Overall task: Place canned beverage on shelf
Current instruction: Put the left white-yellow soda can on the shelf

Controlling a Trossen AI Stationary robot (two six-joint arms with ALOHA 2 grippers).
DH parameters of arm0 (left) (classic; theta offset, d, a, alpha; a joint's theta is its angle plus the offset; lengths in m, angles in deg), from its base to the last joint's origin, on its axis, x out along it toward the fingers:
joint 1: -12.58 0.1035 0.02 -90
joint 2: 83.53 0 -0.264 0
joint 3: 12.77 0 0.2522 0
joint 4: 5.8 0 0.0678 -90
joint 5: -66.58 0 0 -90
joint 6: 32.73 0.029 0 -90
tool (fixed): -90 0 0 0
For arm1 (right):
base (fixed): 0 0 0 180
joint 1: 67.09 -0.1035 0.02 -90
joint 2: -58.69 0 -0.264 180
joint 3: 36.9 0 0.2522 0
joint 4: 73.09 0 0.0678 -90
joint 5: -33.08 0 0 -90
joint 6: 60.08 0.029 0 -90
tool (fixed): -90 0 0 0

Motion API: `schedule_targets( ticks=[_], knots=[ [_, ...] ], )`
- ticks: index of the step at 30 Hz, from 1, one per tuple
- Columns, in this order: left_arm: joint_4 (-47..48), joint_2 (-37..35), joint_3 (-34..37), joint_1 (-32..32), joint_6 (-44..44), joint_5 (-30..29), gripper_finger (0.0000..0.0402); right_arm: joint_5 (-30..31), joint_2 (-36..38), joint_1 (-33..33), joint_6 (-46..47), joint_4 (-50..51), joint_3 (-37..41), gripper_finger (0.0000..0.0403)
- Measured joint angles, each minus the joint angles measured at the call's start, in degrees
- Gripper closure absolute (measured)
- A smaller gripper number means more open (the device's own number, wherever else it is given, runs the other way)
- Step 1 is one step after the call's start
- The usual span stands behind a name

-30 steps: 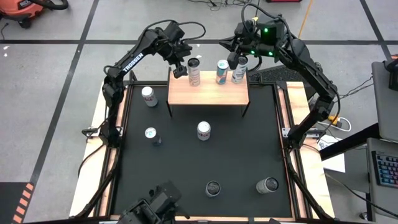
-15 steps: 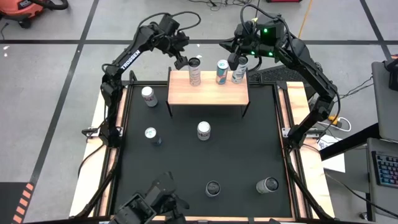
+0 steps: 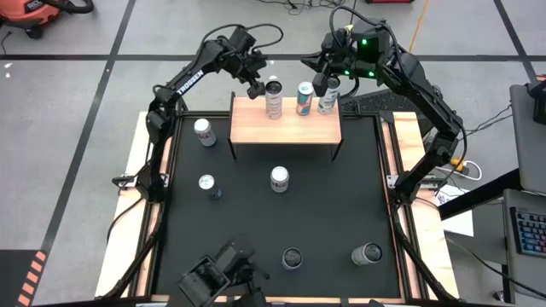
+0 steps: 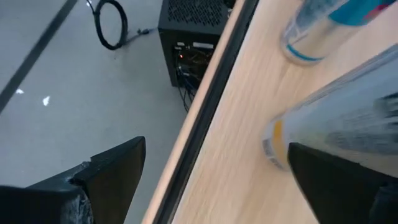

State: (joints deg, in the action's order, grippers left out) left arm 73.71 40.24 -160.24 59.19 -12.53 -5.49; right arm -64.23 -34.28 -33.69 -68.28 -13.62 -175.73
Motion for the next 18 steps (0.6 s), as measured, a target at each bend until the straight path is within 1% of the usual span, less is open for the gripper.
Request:
schedule_targets(
  ticks=[11,18],
  knots=[
    [-1.08,0.90,0.04,-0.65,-3.37,0.94,0.0004,0.00,0.00,0.00,-0.63,0.03,0.00,0.0403],
    [-0.97,0.90,0.04,-0.63,-3.44,1.10,0.0004,0.00,0.00,0.00,-0.63,0.06,0.00,0.0403]
  ],
)
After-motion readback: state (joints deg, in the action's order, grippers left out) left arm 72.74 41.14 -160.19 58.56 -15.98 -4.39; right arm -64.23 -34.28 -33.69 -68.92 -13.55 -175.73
